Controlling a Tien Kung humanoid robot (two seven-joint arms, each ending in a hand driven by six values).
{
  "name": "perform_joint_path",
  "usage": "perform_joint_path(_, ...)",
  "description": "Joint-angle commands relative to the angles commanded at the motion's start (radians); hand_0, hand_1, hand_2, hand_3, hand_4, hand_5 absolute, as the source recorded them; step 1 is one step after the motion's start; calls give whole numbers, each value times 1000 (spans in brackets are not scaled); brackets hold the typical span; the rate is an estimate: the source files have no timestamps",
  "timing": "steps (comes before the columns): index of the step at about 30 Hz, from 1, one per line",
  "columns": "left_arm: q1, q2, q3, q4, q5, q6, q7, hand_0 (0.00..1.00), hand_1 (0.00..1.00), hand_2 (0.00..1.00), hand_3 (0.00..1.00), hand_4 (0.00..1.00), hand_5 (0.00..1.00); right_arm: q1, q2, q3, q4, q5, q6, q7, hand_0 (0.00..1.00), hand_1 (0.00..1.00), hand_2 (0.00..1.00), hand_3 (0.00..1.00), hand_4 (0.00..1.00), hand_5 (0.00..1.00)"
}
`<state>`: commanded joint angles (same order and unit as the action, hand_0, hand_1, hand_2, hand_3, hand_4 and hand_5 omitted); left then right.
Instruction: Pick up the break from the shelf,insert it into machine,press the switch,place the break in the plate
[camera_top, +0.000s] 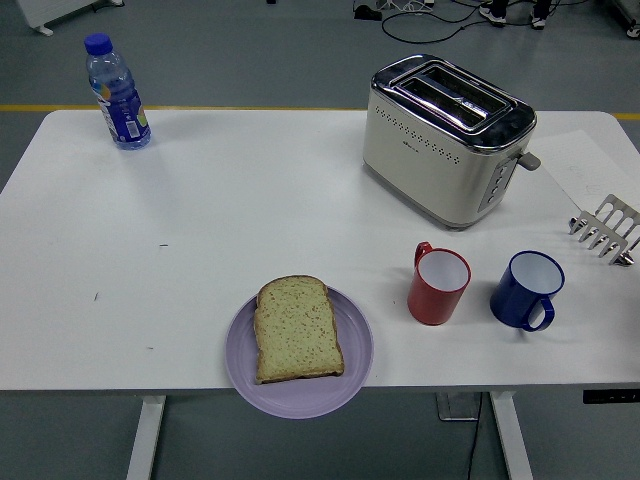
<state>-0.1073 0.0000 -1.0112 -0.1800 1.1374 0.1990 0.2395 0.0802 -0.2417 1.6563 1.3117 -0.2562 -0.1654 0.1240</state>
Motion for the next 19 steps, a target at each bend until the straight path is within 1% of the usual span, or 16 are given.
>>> perform_joint_path(19,-1,0,3,0,5,-2,4,621,454,467,508,253,821,-1,4,1,-4,21,-5,5,675,619,658,583,437,326)
